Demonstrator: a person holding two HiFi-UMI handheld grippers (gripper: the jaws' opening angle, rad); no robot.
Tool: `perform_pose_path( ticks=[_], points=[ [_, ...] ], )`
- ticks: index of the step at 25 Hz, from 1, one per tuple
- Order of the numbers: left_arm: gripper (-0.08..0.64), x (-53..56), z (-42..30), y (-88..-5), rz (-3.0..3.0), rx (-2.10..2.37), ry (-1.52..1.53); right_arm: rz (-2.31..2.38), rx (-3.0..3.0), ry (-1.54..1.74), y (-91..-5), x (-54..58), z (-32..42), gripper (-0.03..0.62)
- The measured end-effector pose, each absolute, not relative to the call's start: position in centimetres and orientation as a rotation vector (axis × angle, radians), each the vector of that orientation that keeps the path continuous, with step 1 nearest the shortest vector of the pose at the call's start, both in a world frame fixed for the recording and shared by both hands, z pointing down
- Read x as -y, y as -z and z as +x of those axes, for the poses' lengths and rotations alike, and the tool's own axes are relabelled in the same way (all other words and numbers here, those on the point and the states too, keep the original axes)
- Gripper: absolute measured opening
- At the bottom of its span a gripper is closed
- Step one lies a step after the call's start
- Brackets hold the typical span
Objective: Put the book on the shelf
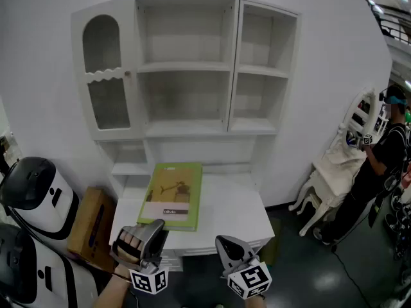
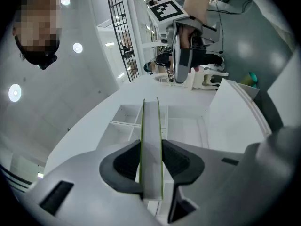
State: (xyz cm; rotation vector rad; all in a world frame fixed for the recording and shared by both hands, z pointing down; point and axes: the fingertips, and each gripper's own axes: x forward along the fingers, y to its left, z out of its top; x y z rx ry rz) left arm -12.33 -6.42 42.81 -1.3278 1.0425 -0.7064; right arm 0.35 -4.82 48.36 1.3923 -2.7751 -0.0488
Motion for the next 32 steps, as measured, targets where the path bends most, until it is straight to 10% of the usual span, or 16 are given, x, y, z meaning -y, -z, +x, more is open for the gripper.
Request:
perform_pose_path(
  ticks=[32],
  points=[
    [0.146, 8.3, -5.0, -42.6, -1.260, -1.038, 0.766, 1.406, 2.819, -0.017, -48.0, 6.3, 6.1, 0.012]
  ],
)
